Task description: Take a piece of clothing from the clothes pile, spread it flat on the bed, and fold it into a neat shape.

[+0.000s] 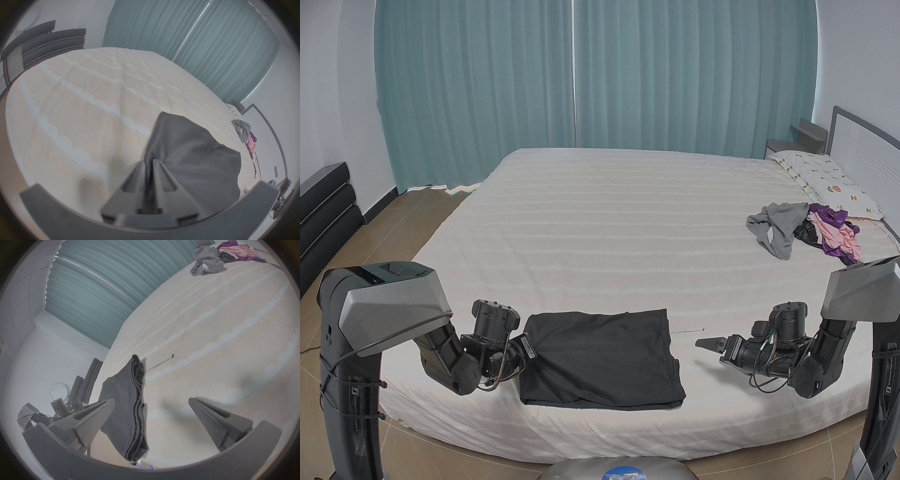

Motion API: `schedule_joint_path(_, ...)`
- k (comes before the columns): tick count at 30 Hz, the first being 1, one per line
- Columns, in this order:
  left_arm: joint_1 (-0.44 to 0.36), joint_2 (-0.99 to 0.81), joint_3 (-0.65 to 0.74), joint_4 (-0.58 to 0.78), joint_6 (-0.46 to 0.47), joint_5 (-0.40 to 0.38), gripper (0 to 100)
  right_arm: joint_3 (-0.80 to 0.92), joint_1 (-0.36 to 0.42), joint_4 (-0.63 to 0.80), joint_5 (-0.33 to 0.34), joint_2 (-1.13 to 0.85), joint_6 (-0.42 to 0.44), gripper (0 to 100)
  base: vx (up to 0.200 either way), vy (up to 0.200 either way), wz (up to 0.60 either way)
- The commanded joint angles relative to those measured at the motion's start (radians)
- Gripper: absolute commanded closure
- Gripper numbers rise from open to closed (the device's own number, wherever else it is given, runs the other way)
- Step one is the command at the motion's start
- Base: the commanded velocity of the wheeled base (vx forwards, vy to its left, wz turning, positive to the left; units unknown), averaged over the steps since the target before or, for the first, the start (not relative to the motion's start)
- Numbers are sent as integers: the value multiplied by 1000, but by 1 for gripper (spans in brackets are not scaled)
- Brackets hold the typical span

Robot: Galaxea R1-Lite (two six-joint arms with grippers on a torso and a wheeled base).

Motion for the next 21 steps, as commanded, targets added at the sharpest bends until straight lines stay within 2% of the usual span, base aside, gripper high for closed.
schedule_joint_path(1,1,-2,-3,-1,-1,-1,0,0,0,0,0,0,0,0,0,0,0)
schedule_joint_path(14,14,-14,-6,-7,-4,-1,0,3,1,-5,-18,5,3,0,0,0,0)
schedule_joint_path(19,38,-48,7,-9,-28,-38,0,19,16,-17,-19,7,5,0,0,0,0)
schedule_joint_path(21,40,-71,31,-10,-68,-50,0,37,20,-34,-29,7,5,0,0,0,0)
